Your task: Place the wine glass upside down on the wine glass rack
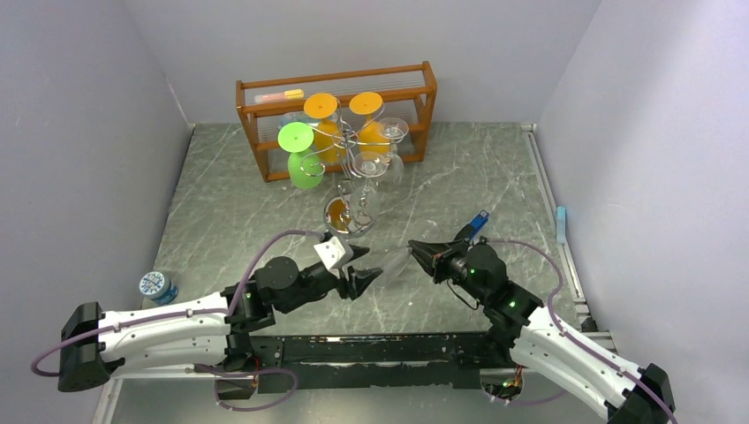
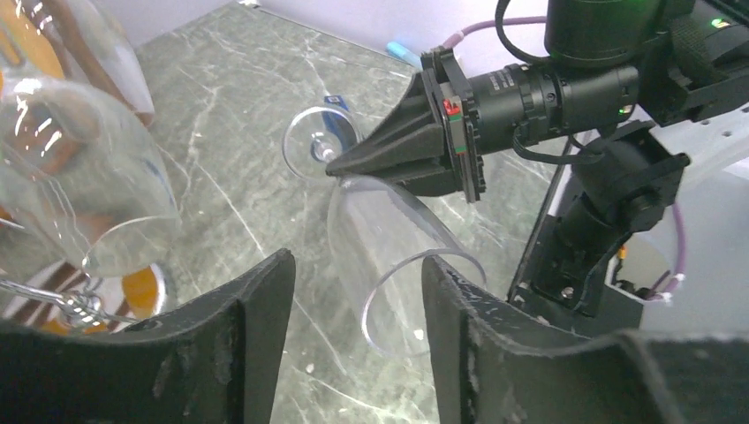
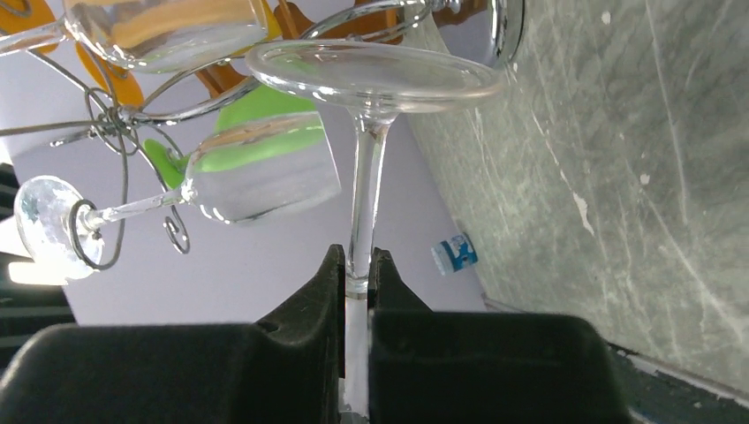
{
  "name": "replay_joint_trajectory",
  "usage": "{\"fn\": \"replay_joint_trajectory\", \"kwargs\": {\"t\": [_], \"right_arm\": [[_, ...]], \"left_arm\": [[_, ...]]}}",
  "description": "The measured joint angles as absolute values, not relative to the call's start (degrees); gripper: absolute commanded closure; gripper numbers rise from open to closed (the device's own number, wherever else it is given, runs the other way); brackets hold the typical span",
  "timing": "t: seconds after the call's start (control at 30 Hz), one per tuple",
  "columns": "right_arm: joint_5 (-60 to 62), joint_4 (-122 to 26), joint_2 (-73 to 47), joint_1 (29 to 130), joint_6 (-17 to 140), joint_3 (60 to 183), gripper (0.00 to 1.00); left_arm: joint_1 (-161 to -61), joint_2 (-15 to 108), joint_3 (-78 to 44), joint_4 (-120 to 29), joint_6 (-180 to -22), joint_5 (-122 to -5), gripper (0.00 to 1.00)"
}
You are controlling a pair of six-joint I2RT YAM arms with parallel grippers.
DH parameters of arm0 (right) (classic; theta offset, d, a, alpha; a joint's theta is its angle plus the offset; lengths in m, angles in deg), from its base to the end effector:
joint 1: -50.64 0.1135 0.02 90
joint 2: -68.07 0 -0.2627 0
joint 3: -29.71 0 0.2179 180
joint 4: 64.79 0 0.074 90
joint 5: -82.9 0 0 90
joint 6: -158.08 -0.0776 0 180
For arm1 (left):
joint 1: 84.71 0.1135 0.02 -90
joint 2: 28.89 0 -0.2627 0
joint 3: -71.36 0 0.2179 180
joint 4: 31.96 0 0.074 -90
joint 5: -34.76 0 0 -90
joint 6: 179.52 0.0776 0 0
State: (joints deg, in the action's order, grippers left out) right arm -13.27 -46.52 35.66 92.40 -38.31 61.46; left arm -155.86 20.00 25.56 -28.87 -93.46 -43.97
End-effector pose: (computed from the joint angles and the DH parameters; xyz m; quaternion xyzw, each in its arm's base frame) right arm 0.1242 0.0997 0.2028 0.4608 0.6700 0.5461 0.2014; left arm 0.0838 -0.1985 0.2997 0.3316 0.6245 -0.3738 0.6002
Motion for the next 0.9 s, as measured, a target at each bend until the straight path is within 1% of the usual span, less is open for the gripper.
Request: {"fn": "replay_joint_trajectory", "kwargs": {"t": [0.07,0.2,0.3,0.33,0.4,0.43,0.67,0.77,0.9], "right_arm": [[-14.21,-46.92,35.66,92.4,-35.36,61.55,1.0],[-16.84,-48.91,35.75,92.4,-27.34,61.66,1.0],[-18.59,-50.76,36.12,92.4,-21.13,61.66,1.0],[-19.24,-51.31,36.32,92.38,-18.9,61.66,1.0],[-20.75,-52.08,36.89,92.4,-14.36,61.66,1.0],[-21.45,-52.45,37.21,92.4,-12.33,61.66,1.0],[-24.12,-60.69,44.58,92.4,8.04,58.77,1.0],[-22.63,-64.32,47.99,92.4,16.07,56.65,1.0],[-18.54,-67.09,48.95,92.38,24.66,56.68,1.0]], "left_arm": [[-155.86,18.36,26.67,-29.09,-94.47,-44.12,0.31],[-155.86,14.75,28.11,-30.23,-96.41,-44.85,0.26],[-155.86,11.73,28.42,-31.74,-97.55,-45.5,0.2],[-155.86,10.73,28.44,-32.35,-97.94,-45.61,0.12],[-155.86,8.8,28.44,-33.88,-98.55,-45.65,0.05],[-155.86,8.06,28.44,-34.53,-98.99,-45.65,0.04],[-155.86,6.58,27.04,-38.91,-103.34,-44.04,0.04],[-155.86,9.33,24.27,-39.95,-106.84,-43.32,0.04],[-155.86,14.27,21.25,-39.58,-111.25,-43.77,0.07]]}}
